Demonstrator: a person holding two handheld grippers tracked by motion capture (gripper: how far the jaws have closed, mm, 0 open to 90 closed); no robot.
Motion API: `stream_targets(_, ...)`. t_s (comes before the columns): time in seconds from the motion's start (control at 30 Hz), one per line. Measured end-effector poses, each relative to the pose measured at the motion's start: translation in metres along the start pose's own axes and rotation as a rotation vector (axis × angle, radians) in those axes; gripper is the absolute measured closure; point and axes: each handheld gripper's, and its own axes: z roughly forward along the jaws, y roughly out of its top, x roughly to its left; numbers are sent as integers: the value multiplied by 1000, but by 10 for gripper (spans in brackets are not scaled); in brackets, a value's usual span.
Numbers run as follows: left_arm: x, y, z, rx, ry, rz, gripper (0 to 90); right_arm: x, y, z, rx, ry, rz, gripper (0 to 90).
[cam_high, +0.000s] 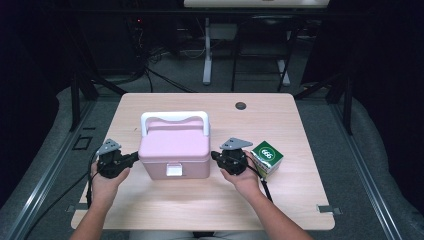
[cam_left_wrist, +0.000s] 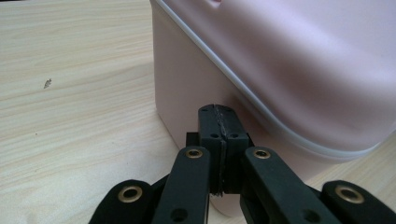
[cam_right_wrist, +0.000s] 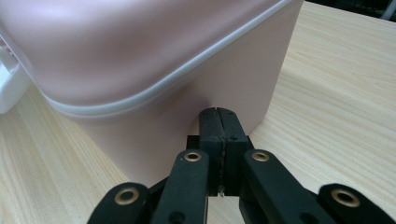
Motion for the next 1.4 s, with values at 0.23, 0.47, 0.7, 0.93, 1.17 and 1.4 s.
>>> stream_targets(0.23, -2, 0, -1, 8, 3, 2, 900, 1, -1, -3, -1, 3, 7, 900)
stream_targets(0.47, -5, -1, -2, 7, -4, -2, 900, 1, -2, -6, -1, -2, 7, 900)
stream_targets(0.7, -11, -2, -2, 9, -14, 1, 900, 2, -5, -11, 1, -6, 8, 900)
stream_targets(0.93, -15, -3, -3, 16, -21, 7, 900, 2, -8, -17, 3, -8, 7, 900)
stream_targets(1.17, -19, -4, -4, 19, -32, 15, 900, 3, -11, -23, 9, -7, 4, 900)
stream_targets(1.4, -25, -5, -4, 24, -44, 24, 900, 4, -15, -30, 9, -7, 7, 900)
